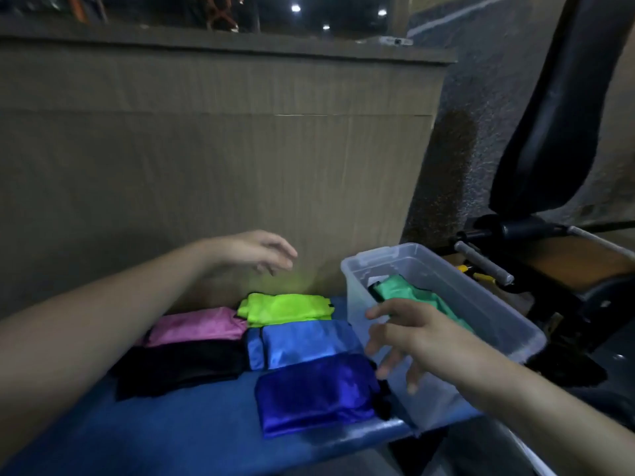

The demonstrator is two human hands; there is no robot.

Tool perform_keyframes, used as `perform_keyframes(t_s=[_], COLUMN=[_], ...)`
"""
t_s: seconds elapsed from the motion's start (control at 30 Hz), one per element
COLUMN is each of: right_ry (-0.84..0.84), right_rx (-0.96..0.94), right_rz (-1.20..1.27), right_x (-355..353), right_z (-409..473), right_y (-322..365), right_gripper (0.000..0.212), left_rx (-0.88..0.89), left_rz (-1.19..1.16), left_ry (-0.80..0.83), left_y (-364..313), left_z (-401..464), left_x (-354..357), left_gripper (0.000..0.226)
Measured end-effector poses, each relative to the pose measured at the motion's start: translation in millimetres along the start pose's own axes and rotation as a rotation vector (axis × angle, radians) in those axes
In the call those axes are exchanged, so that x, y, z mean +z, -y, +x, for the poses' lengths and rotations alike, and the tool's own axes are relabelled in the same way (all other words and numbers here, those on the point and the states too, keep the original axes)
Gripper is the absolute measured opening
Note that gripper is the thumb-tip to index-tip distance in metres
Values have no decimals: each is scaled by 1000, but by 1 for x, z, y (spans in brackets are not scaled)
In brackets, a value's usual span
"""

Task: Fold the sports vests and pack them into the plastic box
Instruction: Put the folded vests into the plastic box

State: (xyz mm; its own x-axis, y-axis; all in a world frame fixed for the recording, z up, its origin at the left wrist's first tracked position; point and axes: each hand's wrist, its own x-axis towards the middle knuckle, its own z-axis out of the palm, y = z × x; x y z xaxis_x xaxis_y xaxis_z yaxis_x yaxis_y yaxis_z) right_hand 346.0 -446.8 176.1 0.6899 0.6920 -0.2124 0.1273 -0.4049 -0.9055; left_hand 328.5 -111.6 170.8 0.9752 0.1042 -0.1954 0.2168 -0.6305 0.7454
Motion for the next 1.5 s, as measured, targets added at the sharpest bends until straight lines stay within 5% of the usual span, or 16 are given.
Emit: perform_keyframes(t_s=[0.33,0.53,0.8,0.93,1.07,1.13,1.23,1.5], right_ry=[236,267,219,192,243,274,310,306], right_rx=[78,22,-248,-341,-321,-315,-318,-350], right_rz=[-103,-254,-700,-944,-1145,-1177,-1173,-1203], right_x=[157,217,257,264,269,269,271,277], right_z=[74,133,221,243,253,256,252,219], right_y=[-21,-34,-47,-52,-58,-63,-66,-62], right_gripper=[13,14,34,51,76,87,79,77], left_rx=[-293,-472,-525,-499,-533,-567,-586,-509], left_rz=[-227,-278,-346,-339,-371,-365,-336,-399], left_ry=[-262,-411,-554,-557,-557,-551,-509,-442], left_y=[193,281,310,308,310,311,306,289], left_z=[-169,-206,-181,-164,-155,-151,-150,-159], left_x=[-23,-2,23,27,32,34,40,56], left_gripper=[45,20,53,37,66,102,128,63])
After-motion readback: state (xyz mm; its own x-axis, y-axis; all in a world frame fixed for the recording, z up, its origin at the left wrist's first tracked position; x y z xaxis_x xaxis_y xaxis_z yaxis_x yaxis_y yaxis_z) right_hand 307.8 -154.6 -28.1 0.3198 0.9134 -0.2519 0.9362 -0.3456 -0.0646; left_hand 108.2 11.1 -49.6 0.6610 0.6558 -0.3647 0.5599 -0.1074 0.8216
